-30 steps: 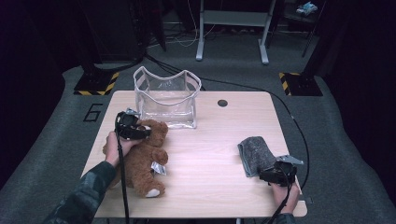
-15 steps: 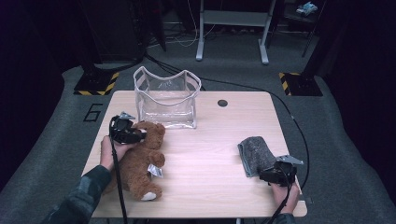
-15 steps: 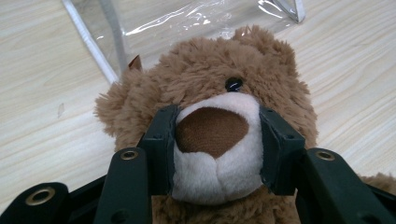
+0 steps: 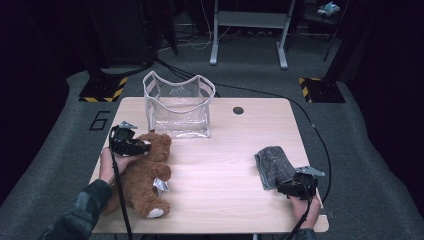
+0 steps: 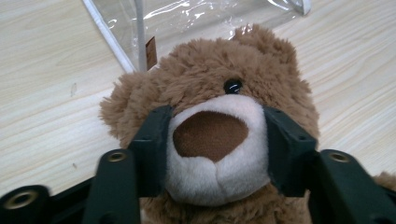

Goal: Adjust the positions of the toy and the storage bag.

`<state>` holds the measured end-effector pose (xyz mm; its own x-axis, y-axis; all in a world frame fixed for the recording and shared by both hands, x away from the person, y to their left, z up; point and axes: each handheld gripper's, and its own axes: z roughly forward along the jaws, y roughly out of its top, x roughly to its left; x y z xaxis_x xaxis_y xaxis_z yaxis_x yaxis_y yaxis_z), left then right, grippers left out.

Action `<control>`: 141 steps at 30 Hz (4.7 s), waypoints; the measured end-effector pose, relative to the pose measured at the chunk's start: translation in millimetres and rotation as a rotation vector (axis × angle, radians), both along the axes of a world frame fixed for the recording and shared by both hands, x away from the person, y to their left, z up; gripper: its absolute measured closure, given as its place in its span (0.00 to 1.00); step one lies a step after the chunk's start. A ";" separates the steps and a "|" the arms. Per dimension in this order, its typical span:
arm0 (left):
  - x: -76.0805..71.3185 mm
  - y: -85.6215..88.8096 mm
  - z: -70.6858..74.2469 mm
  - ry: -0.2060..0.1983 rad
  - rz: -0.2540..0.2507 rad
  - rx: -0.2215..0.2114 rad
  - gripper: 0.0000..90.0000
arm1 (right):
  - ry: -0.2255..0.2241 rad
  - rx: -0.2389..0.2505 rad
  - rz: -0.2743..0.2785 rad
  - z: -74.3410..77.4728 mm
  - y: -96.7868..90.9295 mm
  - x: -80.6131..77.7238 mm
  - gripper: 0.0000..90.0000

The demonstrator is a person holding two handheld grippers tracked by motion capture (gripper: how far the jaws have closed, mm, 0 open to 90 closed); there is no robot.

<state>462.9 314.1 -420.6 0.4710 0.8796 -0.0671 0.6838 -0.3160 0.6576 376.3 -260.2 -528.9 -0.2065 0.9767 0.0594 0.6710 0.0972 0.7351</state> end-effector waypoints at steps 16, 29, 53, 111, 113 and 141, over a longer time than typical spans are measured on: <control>47.0 -6.9 65.6 -0.141 0.092 -0.071 0.27 | 0.000 -0.002 0.000 -0.1 0.2 0.1 0.03; 99.0 -17.0 102.1 -0.177 0.171 -0.025 0.28 | 0.001 -0.005 0.004 -0.1 -0.2 0.1 0.03; 136.9 -35.5 78.6 -0.120 0.129 -0.039 0.89 | 0.000 0.000 0.003 -0.1 -0.2 0.3 0.03; 116.8 -127.3 74.1 -0.150 -0.149 -0.158 0.89 | 0.027 0.041 0.010 5.9 -6.3 1.1 0.01; 113.0 -124.6 74.6 -0.150 -0.162 -0.158 0.89 | 0.006 0.040 0.012 15.6 -7.2 -0.1 0.02; 106.2 -92.9 84.1 -0.142 -0.038 -0.218 0.37 | -0.058 0.069 0.259 142.4 77.5 117.5 0.07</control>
<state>569.2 221.2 -336.5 0.5214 0.8332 -0.1841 0.5700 -0.1796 0.8018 493.8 -182.7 -386.5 -0.4534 0.8852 0.1045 0.5870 0.2084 0.7823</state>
